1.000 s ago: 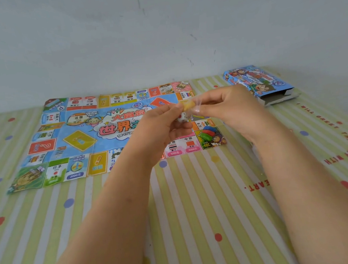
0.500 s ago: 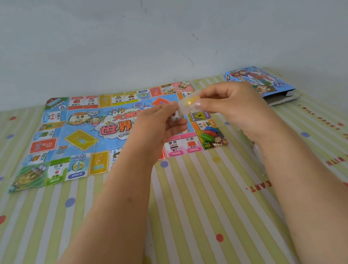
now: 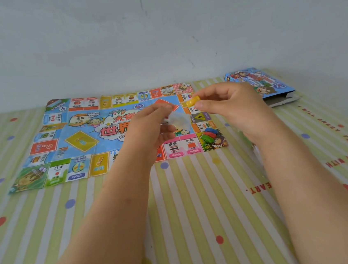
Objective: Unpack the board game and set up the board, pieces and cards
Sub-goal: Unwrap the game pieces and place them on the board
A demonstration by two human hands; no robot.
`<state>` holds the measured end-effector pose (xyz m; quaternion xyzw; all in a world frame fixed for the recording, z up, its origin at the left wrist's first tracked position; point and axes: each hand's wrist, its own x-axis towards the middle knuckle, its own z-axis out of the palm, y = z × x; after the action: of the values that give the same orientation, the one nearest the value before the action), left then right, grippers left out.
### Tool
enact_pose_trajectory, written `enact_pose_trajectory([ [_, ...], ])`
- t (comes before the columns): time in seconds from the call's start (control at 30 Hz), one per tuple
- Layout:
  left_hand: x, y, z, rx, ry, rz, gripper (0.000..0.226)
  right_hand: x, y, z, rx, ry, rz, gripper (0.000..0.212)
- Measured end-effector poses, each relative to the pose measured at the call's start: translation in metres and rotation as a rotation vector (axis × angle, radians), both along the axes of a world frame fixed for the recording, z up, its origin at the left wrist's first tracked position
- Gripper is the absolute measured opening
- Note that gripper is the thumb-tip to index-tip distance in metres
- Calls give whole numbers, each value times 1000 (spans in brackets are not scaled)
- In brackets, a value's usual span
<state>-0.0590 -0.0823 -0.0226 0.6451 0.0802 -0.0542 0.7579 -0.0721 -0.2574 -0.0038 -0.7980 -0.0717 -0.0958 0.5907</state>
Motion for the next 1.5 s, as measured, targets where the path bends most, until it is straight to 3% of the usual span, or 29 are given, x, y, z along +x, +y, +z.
enact_pose_trajectory([
  [0.17, -3, -5, 4, 15, -57, -164, 21, 0, 2, -1, -24, 18, 21, 19],
  [0.53, -1, -6, -1, 48, -56, -181, 20, 3, 1, -5, -25, 23, 40, 25],
  [0.7, -1, -7, -1, 38, -54, -173, 17, 2, 1, -3, -46, 28, 32, 18],
  [1.1, 0, -8, -4, 84, -56, -156, 21, -2, 9, -6, -393, -36, -75, 9],
  [1.5, 5, -2, -8, 98, 28, 88, 15, 2, 3, -11, -705, 126, -11, 13],
])
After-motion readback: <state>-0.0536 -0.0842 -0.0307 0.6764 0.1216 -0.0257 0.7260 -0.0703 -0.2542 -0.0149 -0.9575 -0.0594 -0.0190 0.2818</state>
